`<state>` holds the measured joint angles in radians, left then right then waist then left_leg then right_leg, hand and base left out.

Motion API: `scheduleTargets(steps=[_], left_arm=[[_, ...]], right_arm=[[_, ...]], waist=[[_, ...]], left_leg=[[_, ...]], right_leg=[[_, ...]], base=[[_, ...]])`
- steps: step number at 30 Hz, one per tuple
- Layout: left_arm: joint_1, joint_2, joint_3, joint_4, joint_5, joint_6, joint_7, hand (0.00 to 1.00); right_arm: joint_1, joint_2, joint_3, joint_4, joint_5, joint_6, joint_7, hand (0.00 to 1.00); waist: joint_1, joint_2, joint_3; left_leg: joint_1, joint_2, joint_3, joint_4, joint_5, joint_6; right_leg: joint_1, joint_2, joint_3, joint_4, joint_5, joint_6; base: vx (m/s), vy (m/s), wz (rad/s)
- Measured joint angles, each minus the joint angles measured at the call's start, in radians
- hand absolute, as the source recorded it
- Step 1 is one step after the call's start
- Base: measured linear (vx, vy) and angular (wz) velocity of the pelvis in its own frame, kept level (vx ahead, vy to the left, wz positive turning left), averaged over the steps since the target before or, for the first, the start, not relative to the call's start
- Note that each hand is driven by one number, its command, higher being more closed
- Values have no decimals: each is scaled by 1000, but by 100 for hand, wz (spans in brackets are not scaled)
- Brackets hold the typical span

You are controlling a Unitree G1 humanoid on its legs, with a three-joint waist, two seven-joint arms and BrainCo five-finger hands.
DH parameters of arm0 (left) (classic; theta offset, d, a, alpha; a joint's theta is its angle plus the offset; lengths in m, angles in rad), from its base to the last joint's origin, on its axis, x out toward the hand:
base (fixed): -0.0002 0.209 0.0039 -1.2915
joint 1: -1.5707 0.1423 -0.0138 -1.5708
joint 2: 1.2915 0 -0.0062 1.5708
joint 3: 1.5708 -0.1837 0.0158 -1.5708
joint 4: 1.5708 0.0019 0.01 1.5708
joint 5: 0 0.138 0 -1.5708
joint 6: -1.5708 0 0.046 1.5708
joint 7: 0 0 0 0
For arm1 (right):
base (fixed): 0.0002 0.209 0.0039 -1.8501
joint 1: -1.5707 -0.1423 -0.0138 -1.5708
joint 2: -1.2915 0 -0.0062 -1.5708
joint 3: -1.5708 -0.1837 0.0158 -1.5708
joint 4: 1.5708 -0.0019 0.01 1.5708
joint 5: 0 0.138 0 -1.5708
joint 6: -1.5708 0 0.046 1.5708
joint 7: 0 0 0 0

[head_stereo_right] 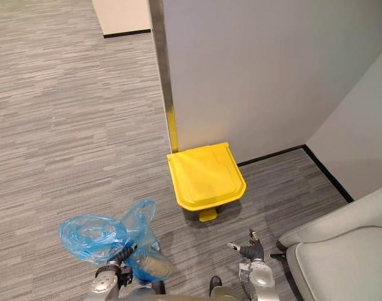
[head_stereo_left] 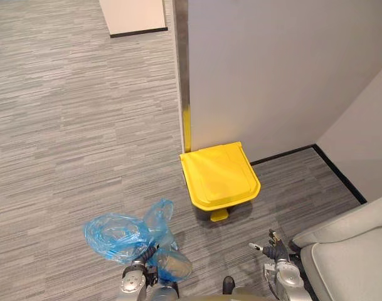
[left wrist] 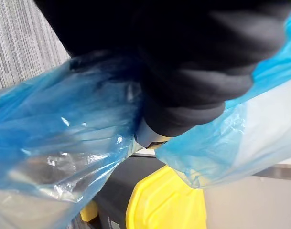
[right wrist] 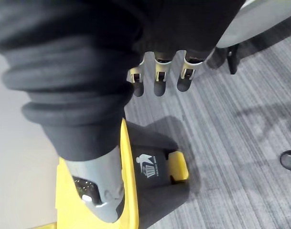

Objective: Gather rubbish on tea table into small bin, then transfer packed bag to large trash can.

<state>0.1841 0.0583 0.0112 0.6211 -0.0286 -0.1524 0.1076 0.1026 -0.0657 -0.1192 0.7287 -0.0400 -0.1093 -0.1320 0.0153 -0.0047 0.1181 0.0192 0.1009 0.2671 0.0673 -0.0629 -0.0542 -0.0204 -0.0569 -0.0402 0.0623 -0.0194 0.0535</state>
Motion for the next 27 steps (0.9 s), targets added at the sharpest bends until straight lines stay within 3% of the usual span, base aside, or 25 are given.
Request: scheduleTargets(steps=[10,19,22,23,24,25,27], left_arm=[[15,17,39,0,0,0,2,100],[9,22,38,-12,0,0,0,100],[11,8,28,-40,-1,0,-8,100],[11,5,27,-41,0,0,-11,100],[7,4,24,-55,-1,1,-16,100],[10,6,16,-66,0,1,-16,100],[10,9,1,-74,0,2,-15,100]], right_arm=[[-17,-25,-1,0,-1,1,0,0],[-66,-28,-1,-4,-1,1,0,0],[-66,-47,-2,-6,0,2,-1,0],[-66,-48,-3,-6,0,2,-1,0],[-64,-45,-9,-15,0,2,-1,0],[-42,-32,-13,-38,0,4,0,0],[-18,-8,-13,-90,1,4,0,0]], waist=[[-1,2,-1],[-1,21,-1],[-3,48,17],[-3,53,23],[-7,54,48],[-6,53,66],[-2,37,78]], left_leg=[[-6,1,67,26,-38,1],[-74,8,56,196,-174,37],[-86,23,30,301,-260,57],[-76,25,23,310,-269,63],[-47,17,1,328,-301,85],[-20,4,-17,359,-332,94],[3,-1,-35,416,-385,105]], right_leg=[[-25,3,85,-31,26,16],[-57,0,152,-14,18,48],[-146,-2,140,267,-80,78],[-164,-6,127,331,-87,88],[-234,-15,82,538,-95,91],[-284,-27,56,626,-163,67],[-337,-32,14,595,-172,53]], base=[[-30,18,-24],[78,62,-27],[66,89,12],[58,114,32],[76,103,41],[104,88,46],[181,28,46]])
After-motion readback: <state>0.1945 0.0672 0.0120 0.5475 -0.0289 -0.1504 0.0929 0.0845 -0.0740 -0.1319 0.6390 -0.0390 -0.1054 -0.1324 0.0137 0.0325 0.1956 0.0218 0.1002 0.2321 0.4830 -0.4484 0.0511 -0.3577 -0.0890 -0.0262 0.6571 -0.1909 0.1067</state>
